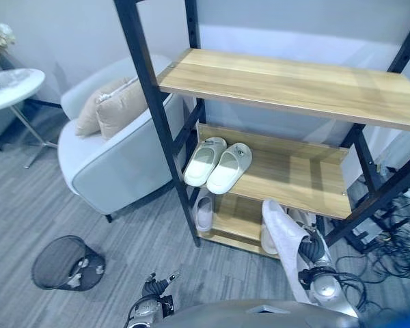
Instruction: Arrange the slippers neatly on the shoe rack.
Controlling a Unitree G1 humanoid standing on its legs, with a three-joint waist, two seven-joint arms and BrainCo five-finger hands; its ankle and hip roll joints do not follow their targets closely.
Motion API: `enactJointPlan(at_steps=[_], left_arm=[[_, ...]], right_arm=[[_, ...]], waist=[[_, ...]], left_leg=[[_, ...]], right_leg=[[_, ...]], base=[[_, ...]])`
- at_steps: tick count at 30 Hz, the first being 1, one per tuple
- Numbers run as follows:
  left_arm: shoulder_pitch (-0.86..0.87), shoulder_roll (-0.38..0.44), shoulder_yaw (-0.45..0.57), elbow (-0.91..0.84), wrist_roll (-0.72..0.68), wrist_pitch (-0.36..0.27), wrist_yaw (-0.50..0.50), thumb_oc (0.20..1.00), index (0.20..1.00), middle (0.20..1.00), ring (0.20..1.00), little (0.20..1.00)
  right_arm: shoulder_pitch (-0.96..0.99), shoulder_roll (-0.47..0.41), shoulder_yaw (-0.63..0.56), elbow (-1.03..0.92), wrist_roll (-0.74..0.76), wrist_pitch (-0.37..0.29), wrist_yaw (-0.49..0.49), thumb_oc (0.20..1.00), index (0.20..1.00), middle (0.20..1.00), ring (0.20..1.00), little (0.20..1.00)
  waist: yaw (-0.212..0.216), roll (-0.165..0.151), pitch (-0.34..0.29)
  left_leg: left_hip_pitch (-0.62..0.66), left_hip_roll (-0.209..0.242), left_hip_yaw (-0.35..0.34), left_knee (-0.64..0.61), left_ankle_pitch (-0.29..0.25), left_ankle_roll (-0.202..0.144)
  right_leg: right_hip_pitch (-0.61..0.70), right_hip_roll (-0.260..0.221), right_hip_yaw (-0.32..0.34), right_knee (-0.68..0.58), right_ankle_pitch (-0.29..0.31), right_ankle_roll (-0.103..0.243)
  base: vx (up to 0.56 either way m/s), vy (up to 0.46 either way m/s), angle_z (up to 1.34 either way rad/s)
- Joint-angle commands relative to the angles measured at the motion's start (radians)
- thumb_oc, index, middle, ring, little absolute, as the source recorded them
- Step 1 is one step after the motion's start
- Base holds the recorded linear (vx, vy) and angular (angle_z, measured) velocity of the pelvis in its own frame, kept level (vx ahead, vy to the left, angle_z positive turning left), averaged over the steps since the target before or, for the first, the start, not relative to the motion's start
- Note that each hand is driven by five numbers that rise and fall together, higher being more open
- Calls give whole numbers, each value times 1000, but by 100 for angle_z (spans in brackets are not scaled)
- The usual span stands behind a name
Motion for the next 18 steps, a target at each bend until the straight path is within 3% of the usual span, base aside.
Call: enactJointPlan(at_steps=[1, 2, 4, 6, 7, 8, 9, 12, 13, 14, 16, 17, 18], left_arm=[[19, -4, 0, -40, -14, -44, 23, 1000, 1000, 1000, 1000, 1000], [15, -6, 3, -122, -19, -51, 33, 1000, 1000, 1000, 1000, 1000], [2, -12, 10, -194, -17, -62, 58, 1000, 1000, 1000, 1000, 1000], [-21, -26, 40, -223, -33, -105, 94, 1000, 1000, 1000, 1000, 1000], [-53, -12, 46, -215, -32, -115, 104, 1000, 1000, 1000, 1000, 1000], [-51, -8, 45, -212, -36, -117, 114, 1000, 1000, 1000, 1000, 1000], [-59, -6, 47, -205, -42, -130, 133, 1000, 1000, 1000, 1000, 1000], [-111, 11, 60, -193, -40, -151, 180, 1000, 1000, 1000, 1000, 1000], [-151, 17, 75, -203, -50, -189, 210, 1000, 1000, 1000, 1000, 1000], [-187, 27, 106, -220, -68, -210, 234, 1000, 1000, 1000, 1000, 1000], [-207, 32, 130, -224, -104, -228, 228, 1000, 1000, 1000, 1000, 1000], [-272, 73, 190, -257, -200, -230, 192, 1000, 1000, 1000, 1000, 1000], [-300, 86, 208, -278, -239, -220, 171, 1000, 1000, 1000, 1000, 1000]], right_arm=[[-18, 2, -68, -83, 48, -59, -10, 200, 200, 200, 200, 200], [-17, -15, -93, -92, 66, -63, -16, 200, 200, 200, 200, 200], [-14, -33, -98, -88, 72, -77, -28, 200, 200, 200, 200, 200], [-42, -62, -63, -72, 66, -119, -44, 200, 200, 200, 200, 200], [-56, -59, -66, -40, 89, -145, -61, 200, 200, 200, 200, 200], [-52, -60, -71, -43, 98, -147, -60, 200, 200, 200, 200, 200], [-45, -64, -72, -45, 100, -156, -61, 200, 200, 200, 200, 200], [-58, -69, -68, -31, 116, -174, -74, 200, 200, 200, 200, 200], [-97, -102, -50, -21, 115, -198, -95, 200, 200, 200, 200, 200], [-129, -126, -44, -8, 129, -210, -99, 200, 200, 200, 200, 200], [-145, -134, -50, -14, 152, -213, -89, 200, 200, 200, 200, 200], [-208, -197, -49, -80, 196, -203, -41, 200, 200, 200, 200, 200], [-257, -223, -39, -112, 220, -189, -4, 200, 200, 200, 200, 200]], waist=[[33, -49, 47], [20, -47, 73], [-2, -44, 89], [3, -57, 108], [4, -82, 106], [1, -80, 100], [-3, -76, 94], [-14, -81, 110], [-15, -85, 121], [-14, -98, 105], [-16, -106, 80], [-17, -122, 40], [-16, -130, 29]], left_leg=[[-98, -24, 60, 123, -60, 20], [-202, -15, 83, 237, -73, 4], [-288, 33, 164, 315, -70, 9], [-392, 68, 119, 406, -75, 8], [-461, 82, 61, 485, -77, 4], [-441, 70, 23, 448, -82, 0], [-421, 68, 13, 420, -90, -6], [-489, 52, 27, 503, -128, -8], [-594, 39, 44, 598, -164, 13], [-723, 53, 64, 711, -204, 20], [-813, 66, 70, 785, -230, 23], [-1002, 68, 97, 956, -290, 23], [-1069, 70, 99, 1017, -309, 28]], right_leg=[[-12, -61, 0, 52, -22, 19], [-43, -84, -35, 72, -30, 18], [-91, -104, -83, 122, -50, 17], [-220, -106, -64, 251, -71, 13], [-267, -119, -52, 315, -102, 17], [-279, -121, -51, 343, -113, 19], [-291, -127, -57, 373, -137, 26], [-370, -166, -48, 484, -165, 28], [-491, -189, -35, 580, -181, 15], [-635, -206, -15, 669, -200, 17], [-712, -217, 0, 714, -218, 19], [-891, -221, 37, 850, -266, 20], [-961, -226, 52, 914, -289, 15]], base=[[-351, -220, 57], [-350, -120, 63], [-374, -55, 125], [-329, 68, 104], [-102, 136, 12], [-27, 156, -20], [19, 128, -19], [-134, 117, 8], [-412, 167, 28], [-409, 167, 21], [-275, 103, -4], [-272, 116, -41], [-216, 91, -50]])
